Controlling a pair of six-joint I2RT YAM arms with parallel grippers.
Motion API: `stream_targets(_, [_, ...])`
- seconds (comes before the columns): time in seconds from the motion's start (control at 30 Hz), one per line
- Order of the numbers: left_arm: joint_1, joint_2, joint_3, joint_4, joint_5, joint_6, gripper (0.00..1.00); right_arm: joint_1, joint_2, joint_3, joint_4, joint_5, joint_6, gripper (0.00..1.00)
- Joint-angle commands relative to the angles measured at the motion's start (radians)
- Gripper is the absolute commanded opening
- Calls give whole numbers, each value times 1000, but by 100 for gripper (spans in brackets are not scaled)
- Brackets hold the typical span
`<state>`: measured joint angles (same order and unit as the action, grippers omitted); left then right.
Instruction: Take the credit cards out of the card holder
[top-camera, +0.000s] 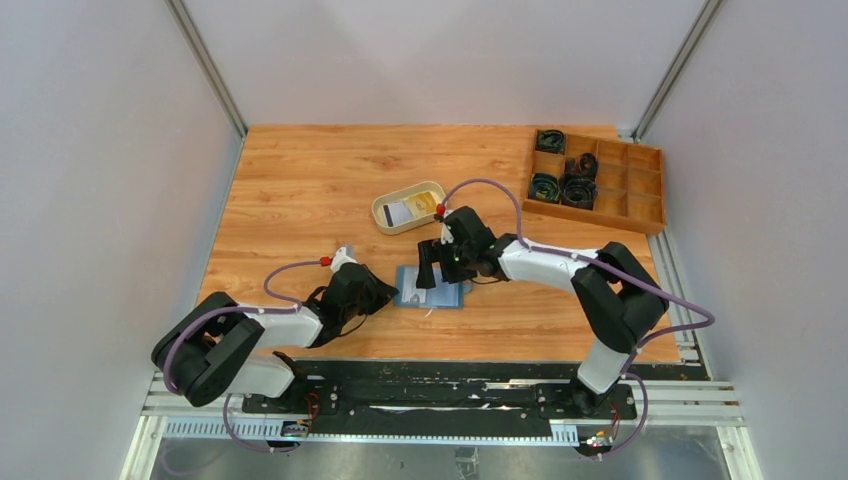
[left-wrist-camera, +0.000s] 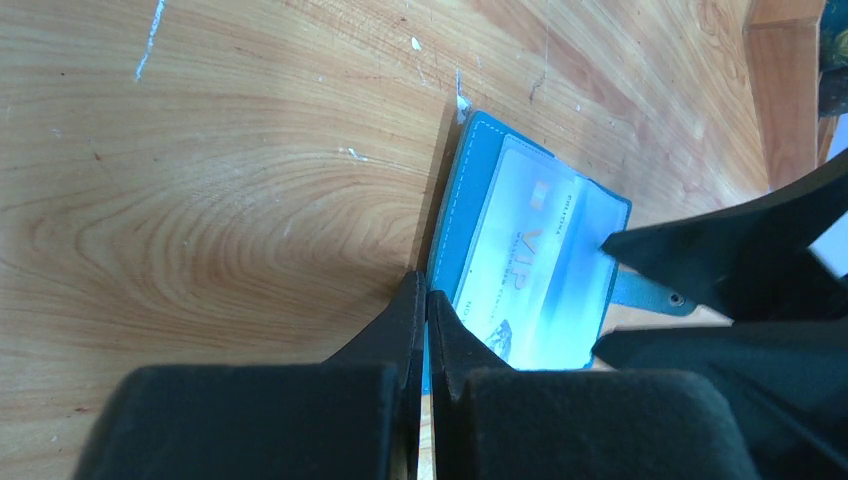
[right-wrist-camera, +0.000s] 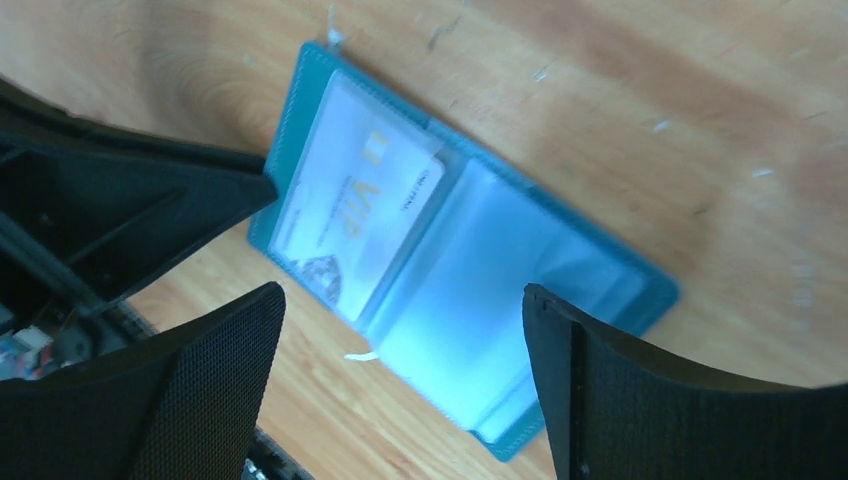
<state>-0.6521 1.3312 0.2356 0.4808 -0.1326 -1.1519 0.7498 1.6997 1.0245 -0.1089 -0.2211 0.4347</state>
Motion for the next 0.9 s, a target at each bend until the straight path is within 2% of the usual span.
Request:
stream_targets(0.0, [-2,21,-10,-114,-56,32,0,-9,-10,-100,235,-191,154,91])
stream_targets(0.13, [-2,9,-10,-132,-67,32,0,-12,-3,-142,367,-257,234,89])
stream_targets(0.3, [-3,9,-10,-134,-70,32,0,-12,30,-175,444,-296,316,89])
stream_targets(0.5, [-3,2,-18,-139,-75,31,0,-12,25,-237,501,-278,405,89])
stream_targets(0.67, [-3,-4,-21,-141,-76,32,0,-13,-3,-267,473,-205,423,89])
stream_targets(0.87, [-3,-23,-22,-156,-86,38,0,-14,23,-286,542,-213,492,89])
